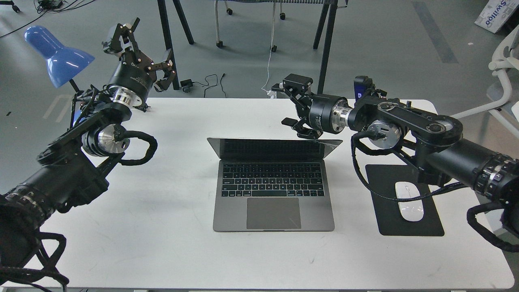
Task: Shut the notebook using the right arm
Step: 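Push the laptop screen down toward the keyboard with the right gripper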
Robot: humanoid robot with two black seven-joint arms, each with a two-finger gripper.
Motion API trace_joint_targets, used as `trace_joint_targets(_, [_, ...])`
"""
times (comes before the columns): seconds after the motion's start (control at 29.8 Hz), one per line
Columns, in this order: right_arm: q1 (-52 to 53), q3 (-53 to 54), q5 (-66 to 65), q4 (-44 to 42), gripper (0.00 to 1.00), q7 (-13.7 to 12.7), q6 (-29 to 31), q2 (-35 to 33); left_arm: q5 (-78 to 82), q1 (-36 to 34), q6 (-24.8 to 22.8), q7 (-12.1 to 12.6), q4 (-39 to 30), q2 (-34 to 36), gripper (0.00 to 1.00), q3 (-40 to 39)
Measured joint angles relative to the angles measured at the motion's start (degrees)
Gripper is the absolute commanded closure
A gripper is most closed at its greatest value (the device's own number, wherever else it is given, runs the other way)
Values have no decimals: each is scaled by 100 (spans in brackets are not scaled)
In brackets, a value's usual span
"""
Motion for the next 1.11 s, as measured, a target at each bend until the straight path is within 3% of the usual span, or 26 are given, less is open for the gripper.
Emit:
trace_joint_targets(0.44, [-195,-485,-54,937,0,0,757,-613,0,0,0,0,0,0,0,0])
trace_joint_targets(0.77, [-381,-1296,-142,895,0,0,637,-585,0,0,0,0,0,0,0,0])
trace_joint_targets(1.11, [-715,-1375,-523,697,0,1,402,-572,0,0,0,0,0,0,0,0])
